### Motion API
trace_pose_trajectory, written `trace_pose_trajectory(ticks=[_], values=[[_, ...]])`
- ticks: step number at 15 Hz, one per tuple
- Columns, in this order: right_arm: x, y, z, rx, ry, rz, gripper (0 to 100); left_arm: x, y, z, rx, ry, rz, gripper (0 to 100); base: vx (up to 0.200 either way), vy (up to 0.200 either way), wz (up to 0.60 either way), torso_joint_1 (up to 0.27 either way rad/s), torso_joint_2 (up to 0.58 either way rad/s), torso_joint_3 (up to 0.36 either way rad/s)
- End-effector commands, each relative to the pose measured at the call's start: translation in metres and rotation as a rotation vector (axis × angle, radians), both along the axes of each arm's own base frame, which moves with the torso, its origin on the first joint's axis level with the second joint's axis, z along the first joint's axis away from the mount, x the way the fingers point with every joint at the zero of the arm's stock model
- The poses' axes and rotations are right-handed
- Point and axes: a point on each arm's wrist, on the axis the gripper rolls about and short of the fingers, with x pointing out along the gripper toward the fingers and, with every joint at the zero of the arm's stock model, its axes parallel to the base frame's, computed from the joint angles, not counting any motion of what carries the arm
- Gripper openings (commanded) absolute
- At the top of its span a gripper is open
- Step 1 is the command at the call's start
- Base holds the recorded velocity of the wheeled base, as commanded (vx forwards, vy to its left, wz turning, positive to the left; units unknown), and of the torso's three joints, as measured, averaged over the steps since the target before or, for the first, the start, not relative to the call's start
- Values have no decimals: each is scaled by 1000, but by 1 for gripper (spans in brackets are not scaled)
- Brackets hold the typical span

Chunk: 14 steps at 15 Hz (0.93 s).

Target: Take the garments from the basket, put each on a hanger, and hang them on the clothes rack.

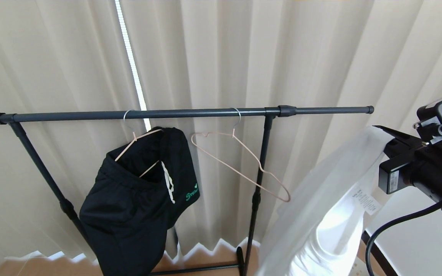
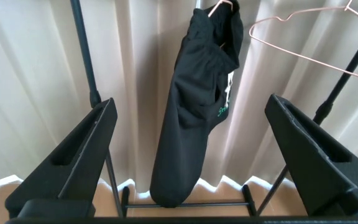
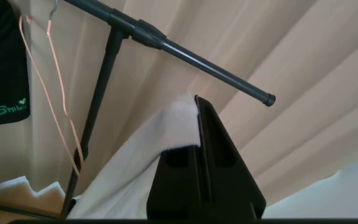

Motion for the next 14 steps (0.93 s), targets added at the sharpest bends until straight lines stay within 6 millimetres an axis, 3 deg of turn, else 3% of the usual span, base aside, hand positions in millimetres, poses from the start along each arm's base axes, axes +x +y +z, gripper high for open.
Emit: trace_pose_trajectory(ticks=[1, 14], values=[[0, 0, 0, -1, 1, 0, 0, 0, 0, 0, 0, 0, 1, 100, 0, 0, 0, 0, 0, 0], [-1, -1, -2, -10, 4, 0, 0, 0, 0, 0, 3, -1, 3, 100, 0, 0, 0, 0, 0, 0]])
